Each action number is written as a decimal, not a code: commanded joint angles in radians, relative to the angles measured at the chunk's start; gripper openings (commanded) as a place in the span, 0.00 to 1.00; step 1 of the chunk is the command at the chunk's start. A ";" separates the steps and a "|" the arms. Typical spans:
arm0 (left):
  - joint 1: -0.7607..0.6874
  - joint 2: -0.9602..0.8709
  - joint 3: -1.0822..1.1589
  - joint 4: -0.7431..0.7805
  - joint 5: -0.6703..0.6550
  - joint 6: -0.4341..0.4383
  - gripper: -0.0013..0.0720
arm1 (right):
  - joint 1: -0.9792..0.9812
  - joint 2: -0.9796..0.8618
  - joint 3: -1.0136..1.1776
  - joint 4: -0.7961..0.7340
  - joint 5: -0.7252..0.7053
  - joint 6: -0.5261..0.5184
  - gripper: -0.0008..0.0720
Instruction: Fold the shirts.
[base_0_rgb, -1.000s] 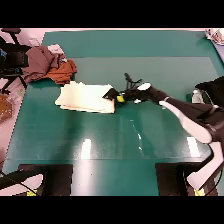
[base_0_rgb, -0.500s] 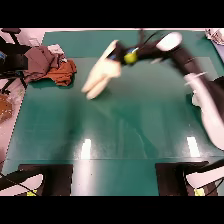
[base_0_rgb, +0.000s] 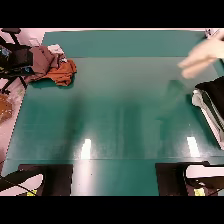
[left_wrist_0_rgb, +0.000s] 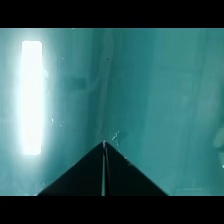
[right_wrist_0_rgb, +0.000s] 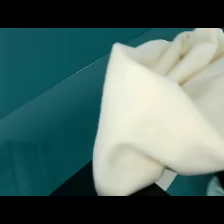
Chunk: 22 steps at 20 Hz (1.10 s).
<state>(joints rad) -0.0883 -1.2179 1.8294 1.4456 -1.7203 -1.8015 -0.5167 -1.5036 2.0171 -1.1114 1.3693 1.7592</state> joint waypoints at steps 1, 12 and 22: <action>0.000 0.001 0.001 -0.026 0.007 -0.031 0.06 | -0.259 -0.032 0.039 0.074 0.048 -0.025 0.05; 0.000 0.001 0.001 -0.063 0.003 -0.034 0.06 | -0.388 0.063 0.009 -0.011 0.243 -0.035 0.05; 0.000 0.001 0.001 -0.066 -0.007 -0.031 0.06 | -0.412 0.084 -0.375 -0.465 0.318 0.007 0.06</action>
<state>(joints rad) -0.0883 -1.2175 1.8294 1.3800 -1.7245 -1.8347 -0.9127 -1.4223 1.7363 -1.4235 1.6630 1.7470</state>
